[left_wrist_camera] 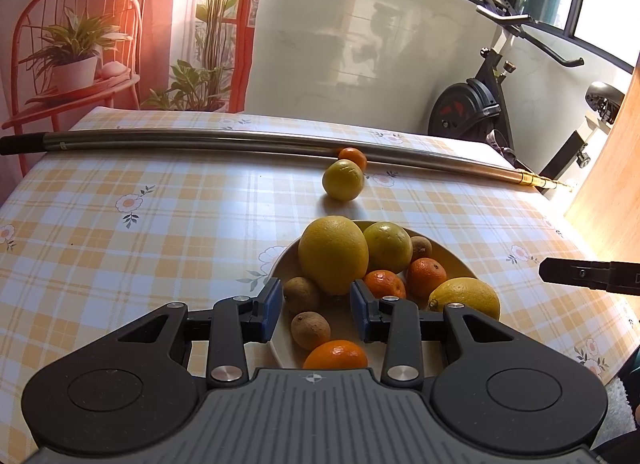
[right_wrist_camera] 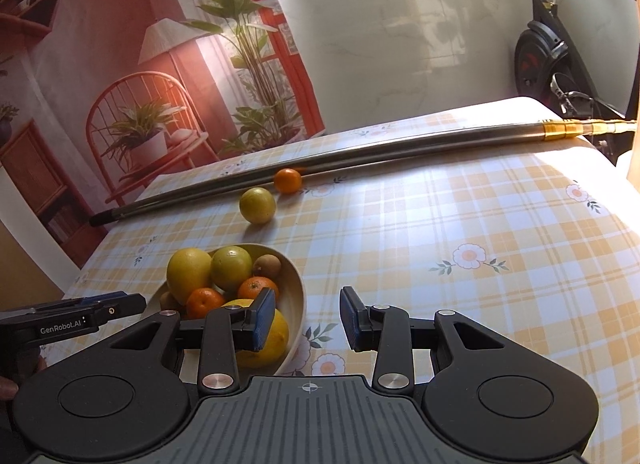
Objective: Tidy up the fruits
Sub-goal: 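Move both open grippers toward the lime and tangerine by the rod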
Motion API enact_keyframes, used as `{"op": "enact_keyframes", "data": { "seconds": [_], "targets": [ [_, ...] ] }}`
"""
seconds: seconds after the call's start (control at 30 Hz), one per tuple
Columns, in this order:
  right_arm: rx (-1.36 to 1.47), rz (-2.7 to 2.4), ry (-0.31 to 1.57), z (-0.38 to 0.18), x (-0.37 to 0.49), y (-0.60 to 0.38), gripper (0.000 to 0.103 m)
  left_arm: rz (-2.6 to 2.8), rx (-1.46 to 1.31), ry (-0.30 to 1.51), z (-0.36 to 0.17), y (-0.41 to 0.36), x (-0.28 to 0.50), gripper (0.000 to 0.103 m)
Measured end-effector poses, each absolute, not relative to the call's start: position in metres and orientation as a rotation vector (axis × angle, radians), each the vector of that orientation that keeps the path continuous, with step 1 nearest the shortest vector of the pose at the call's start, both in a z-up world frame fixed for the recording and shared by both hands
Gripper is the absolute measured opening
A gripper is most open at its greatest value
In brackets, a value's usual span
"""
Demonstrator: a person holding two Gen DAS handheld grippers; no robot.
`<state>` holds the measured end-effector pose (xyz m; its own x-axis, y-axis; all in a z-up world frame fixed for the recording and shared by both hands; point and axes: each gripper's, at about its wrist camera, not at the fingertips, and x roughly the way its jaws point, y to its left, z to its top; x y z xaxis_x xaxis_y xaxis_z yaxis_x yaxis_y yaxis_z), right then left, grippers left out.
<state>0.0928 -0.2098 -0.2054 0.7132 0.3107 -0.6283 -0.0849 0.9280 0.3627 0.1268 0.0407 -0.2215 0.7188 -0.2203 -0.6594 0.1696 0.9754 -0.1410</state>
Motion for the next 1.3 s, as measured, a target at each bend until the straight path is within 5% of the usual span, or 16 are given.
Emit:
{"op": "enact_keyframes", "data": {
  "seconds": [1.3],
  "targets": [
    [0.311, 0.237, 0.663, -0.175, 0.111, -0.214, 0.034, -0.281, -0.092, 0.693, -0.179, 0.052, 0.161, 0.039]
  ]
}}
